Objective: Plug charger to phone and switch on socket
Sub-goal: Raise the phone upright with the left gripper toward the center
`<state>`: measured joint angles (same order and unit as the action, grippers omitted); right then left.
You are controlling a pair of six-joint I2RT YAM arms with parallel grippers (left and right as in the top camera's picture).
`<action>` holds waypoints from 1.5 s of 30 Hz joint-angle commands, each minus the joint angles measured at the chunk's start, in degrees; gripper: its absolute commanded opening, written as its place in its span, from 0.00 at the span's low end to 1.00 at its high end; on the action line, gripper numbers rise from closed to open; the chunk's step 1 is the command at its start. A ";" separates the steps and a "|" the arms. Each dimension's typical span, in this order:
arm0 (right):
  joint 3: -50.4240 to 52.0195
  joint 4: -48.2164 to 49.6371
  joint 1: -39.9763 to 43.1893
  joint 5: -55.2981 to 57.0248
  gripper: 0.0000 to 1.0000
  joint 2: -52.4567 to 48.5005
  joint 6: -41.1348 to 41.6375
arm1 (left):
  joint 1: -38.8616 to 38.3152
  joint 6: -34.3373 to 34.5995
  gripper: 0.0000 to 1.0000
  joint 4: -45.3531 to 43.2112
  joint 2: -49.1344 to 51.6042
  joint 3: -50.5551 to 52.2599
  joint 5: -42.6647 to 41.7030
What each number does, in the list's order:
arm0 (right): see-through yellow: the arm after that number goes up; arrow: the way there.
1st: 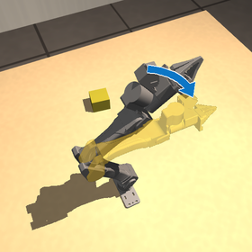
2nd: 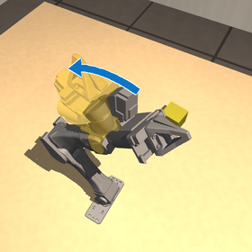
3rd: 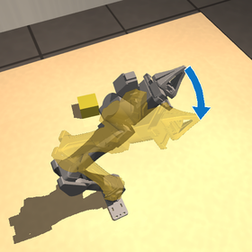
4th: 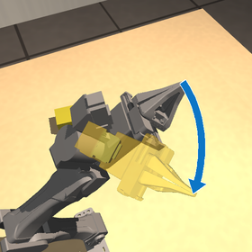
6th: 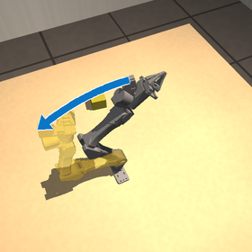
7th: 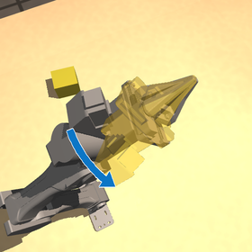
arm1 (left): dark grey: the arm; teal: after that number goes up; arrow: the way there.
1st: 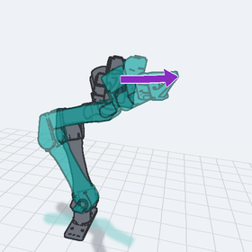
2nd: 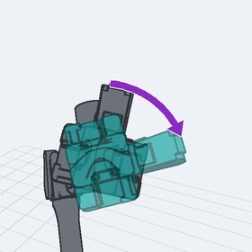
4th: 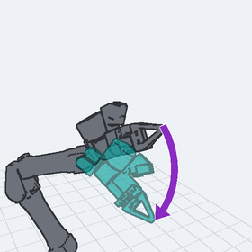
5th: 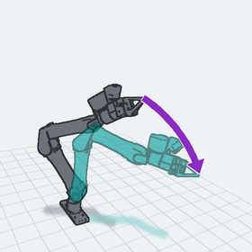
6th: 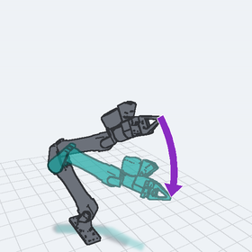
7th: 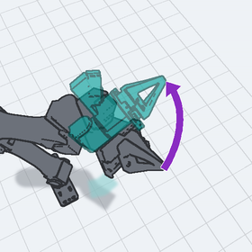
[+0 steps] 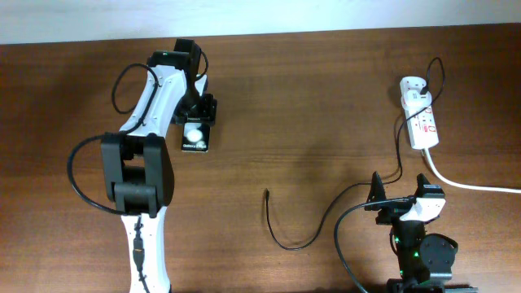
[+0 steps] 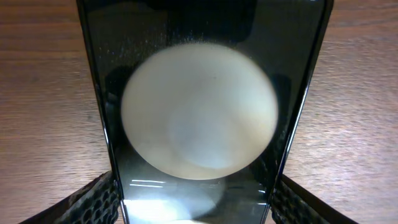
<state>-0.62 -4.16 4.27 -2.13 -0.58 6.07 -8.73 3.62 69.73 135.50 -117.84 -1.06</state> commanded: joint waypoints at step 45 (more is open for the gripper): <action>0.31 -0.35 -0.57 0.48 0.99 0.37 0.22 | -0.07 49.70 0.00 -3.48 0.02 -1.46 -89.00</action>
<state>-0.62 -4.16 4.27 -2.13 -0.58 6.09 -8.93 52.80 66.35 135.52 -117.89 -86.83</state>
